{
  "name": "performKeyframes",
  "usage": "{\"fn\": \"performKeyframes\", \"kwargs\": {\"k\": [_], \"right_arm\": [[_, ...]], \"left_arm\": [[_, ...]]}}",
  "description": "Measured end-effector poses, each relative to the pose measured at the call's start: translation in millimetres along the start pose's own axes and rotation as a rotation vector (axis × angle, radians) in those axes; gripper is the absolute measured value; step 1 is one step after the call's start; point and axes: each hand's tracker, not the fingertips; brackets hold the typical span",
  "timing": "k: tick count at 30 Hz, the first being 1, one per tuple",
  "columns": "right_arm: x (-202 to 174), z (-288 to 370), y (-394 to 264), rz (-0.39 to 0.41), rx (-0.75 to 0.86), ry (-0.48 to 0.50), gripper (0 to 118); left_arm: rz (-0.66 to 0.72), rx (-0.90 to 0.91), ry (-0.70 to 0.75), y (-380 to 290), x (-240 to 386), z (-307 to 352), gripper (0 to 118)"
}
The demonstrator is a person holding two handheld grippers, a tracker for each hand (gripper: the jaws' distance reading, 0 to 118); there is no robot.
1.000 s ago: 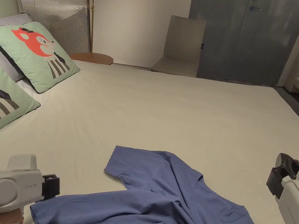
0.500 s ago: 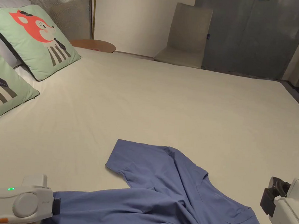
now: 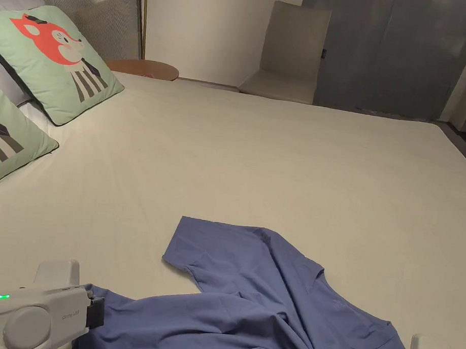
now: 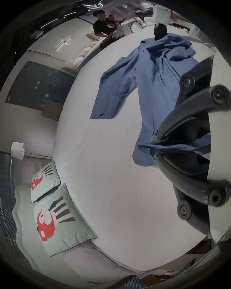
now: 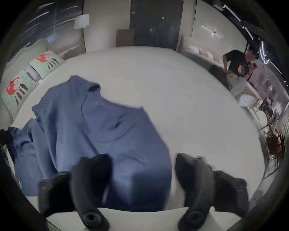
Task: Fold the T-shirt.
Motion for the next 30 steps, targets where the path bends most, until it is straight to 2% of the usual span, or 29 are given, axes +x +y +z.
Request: {"fn": "performKeyframes", "kwargs": {"k": [1, 2, 3, 6, 10, 21, 26, 30], "right_arm": [[1.0, 2.2, -1.5, -0.020, 0.007, 0.066, 51], [-0.6, 12.5, -0.4, -0.017, 0.061, 0.060, 33], [-3.3, 20.3, 2.4, 0.025, 0.092, 0.075, 9], [-8.5, 50.9, 12.3, 0.073, 0.211, 0.084, 10], [-2.3, 107.4, 31.9, 0.015, 0.389, 0.133, 10], [24.7, 262.7, 79.2, -0.054, 0.791, 0.200, 10], [30.2, 317.0, 102.6, -0.072, 0.956, 0.178, 10], [32.0, 341.5, 123.3, -0.065, 1.013, 0.167, 10]], "left_arm": [[0.005, 0.005, -0.004, 0.1, 1.5, 2.0, 2], [0.006, 0.009, -0.005, 0.5, 2.0, 4.8, 2], [0.002, 0.021, -0.004, 1.1, 2.8, 9.0, 2], [0.005, 0.063, -0.012, 7.1, 3.9, 24.4, 2], [0.031, 0.174, -0.047, 23.8, 5.4, 61.9, 2], [0.010, 0.518, -0.123, 104.3, 19.0, 194.3, 2], [0.000, 0.626, -0.138, 142.8, 28.6, 237.3, 2], [-0.002, 0.693, -0.142, 165.6, 39.4, 253.7, 2]]}}
